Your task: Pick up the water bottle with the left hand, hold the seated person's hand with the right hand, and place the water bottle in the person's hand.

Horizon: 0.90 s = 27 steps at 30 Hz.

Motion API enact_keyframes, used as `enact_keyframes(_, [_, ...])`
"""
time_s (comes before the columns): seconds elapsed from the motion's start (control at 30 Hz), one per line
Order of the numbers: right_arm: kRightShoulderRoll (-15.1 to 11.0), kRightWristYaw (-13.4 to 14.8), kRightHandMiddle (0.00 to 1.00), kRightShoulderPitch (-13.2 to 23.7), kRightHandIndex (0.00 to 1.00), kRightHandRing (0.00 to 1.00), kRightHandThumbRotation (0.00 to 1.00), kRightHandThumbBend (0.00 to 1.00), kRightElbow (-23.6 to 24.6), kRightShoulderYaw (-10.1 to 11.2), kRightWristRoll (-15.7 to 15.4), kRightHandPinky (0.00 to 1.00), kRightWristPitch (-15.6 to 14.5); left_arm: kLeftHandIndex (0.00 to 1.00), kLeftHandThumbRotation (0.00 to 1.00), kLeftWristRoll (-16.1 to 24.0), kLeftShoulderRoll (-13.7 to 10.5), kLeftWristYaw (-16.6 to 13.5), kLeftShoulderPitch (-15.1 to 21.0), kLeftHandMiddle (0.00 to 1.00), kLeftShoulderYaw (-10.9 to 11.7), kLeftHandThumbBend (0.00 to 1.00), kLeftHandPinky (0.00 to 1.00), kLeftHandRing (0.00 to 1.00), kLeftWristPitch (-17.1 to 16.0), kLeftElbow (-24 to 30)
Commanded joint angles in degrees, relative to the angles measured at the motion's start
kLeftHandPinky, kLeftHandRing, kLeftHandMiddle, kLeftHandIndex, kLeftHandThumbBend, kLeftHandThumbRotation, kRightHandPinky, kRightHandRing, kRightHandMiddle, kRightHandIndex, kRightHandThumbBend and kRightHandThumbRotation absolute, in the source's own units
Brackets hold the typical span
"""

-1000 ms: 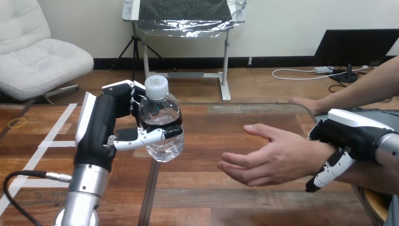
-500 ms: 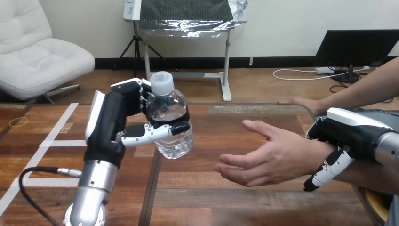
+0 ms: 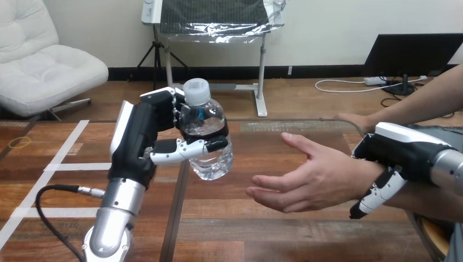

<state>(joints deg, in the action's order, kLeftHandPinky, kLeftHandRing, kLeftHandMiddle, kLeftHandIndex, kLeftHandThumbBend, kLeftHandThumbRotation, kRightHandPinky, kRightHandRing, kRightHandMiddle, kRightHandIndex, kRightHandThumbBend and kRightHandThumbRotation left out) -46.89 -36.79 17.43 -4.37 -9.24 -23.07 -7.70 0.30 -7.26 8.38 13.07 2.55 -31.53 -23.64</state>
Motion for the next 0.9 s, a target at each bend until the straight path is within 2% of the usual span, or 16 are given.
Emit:
enact_keyframes(0.0, [2.9, 0.5, 0.32, 4.8, 0.33, 0.24, 0.00, 0.84, -1.9, -0.9, -0.1, 0.17, -1.4, 0.39, 0.00, -0.7, 1.3, 0.5, 6.5, 0.36, -1.0, 0.73, 0.25, 0.30, -1.2, -0.8])
enact_keyframes(0.17, [3.6, 0.7, 0.32, 5.8, 0.33, 0.23, 0.00, 0.85, -2.3, -1.8, -0.8, 0.16, -1.5, 0.39, 0.00, -0.9, 2.2, 0.8, 7.6, 0.36, -1.3, 0.73, 0.25, 0.30, -0.4, -1.6])
enact_keyframes(0.37, [4.7, 0.7, 0.31, 6.8, 0.34, 0.22, 0.00, 0.85, -2.8, -2.5, -1.0, 0.16, -1.2, 0.39, 0.00, -0.9, 3.0, 1.4, 9.3, 0.36, -1.8, 0.74, 0.26, 0.31, -1.5, -4.1])
enact_keyframes(0.87, [6.6, 0.2, 0.34, 9.7, 0.36, 0.26, 0.00, 0.84, -2.6, -4.7, -3.2, 0.18, -3.5, 0.40, 0.00, -1.0, 5.6, 3.4, 13.2, 0.37, -2.9, 0.73, 0.27, 0.33, -3.6, -10.5])
